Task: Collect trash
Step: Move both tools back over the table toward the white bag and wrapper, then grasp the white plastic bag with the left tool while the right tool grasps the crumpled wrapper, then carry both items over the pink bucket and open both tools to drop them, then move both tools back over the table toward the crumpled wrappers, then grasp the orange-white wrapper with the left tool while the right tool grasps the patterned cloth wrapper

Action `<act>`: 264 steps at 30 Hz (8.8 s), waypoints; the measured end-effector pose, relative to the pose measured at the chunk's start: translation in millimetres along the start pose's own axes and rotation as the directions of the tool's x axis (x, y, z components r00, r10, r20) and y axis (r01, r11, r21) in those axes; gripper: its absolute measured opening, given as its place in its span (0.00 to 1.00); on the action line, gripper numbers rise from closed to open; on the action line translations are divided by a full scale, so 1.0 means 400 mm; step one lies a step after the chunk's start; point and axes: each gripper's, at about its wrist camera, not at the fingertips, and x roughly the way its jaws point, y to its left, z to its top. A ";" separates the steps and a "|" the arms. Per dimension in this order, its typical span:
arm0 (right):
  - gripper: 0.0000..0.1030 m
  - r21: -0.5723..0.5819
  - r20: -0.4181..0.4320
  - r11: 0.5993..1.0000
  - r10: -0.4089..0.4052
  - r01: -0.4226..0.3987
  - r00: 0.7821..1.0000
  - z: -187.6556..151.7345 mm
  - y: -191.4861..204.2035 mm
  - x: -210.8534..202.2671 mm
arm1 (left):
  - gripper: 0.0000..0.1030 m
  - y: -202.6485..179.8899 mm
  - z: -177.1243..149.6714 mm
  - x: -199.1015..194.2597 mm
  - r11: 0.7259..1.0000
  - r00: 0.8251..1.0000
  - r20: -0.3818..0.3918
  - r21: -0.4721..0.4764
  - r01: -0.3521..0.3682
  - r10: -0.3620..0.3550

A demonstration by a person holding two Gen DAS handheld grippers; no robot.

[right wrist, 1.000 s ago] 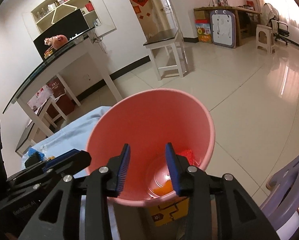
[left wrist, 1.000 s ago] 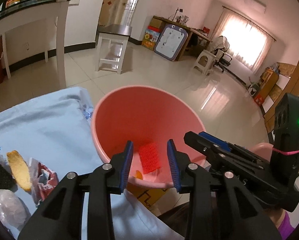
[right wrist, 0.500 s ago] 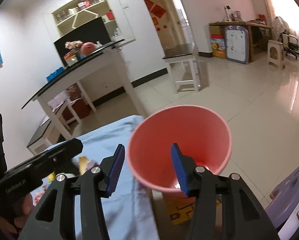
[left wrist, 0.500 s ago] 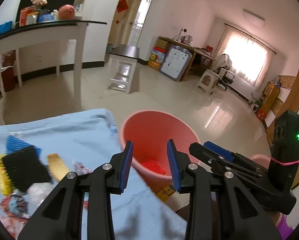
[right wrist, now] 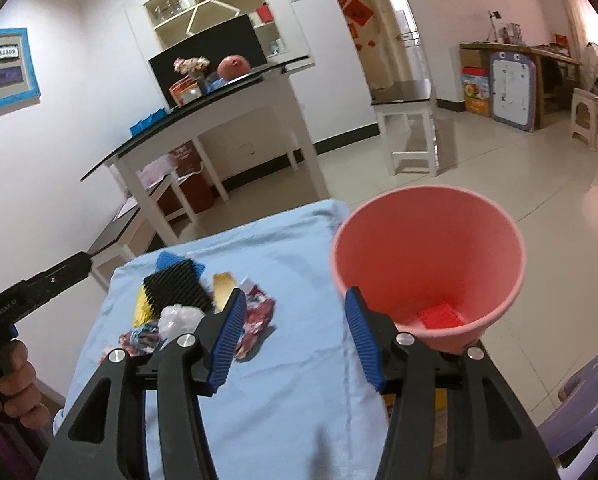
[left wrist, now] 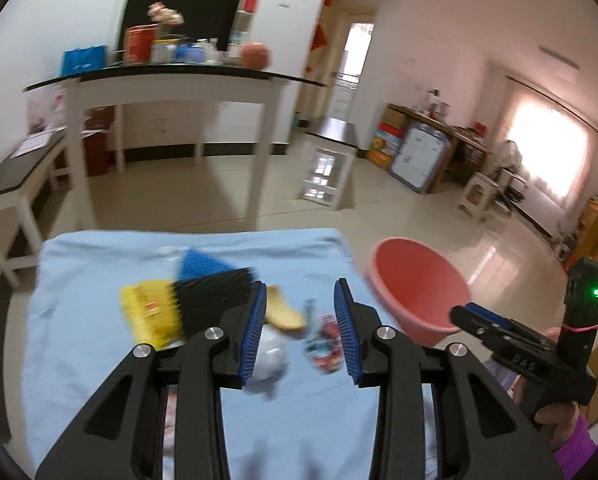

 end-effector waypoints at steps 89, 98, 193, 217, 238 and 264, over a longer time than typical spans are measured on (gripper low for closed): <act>0.12 -0.008 -0.079 1.000 0.019 -0.020 0.997 -0.008 0.022 0.108 | 0.10 -0.086 -0.079 0.118 1.000 0.998 -0.066 0.017 0.025 -0.024; 0.12 0.069 -0.010 0.995 -0.072 0.073 0.997 0.018 -0.107 0.032 | 0.10 -0.209 -0.056 0.149 0.990 0.991 -0.066 0.081 0.118 -0.113; 0.62 -0.107 -0.041 0.993 0.047 -0.051 0.998 -0.092 0.154 -0.004 | 0.40 0.055 -0.118 0.013 0.994 0.988 -0.125 -0.048 -0.097 0.090; 0.62 -0.173 -0.156 0.966 0.168 -0.194 0.973 -0.152 0.313 0.095 | 0.40 0.261 -0.191 -0.120 0.970 0.977 -0.102 -0.133 -0.202 0.190; 0.62 -0.176 -0.216 0.952 0.209 -0.249 0.954 -0.175 0.342 0.165 | 0.40 0.251 -0.211 -0.029 0.981 0.973 -0.180 -0.107 -0.164 0.143; 0.62 -0.186 -0.343 0.925 0.256 -0.332 0.904 -0.142 0.460 0.321 | 0.25 0.298 -0.231 -0.039 0.989 0.985 -0.147 -0.103 -0.109 0.093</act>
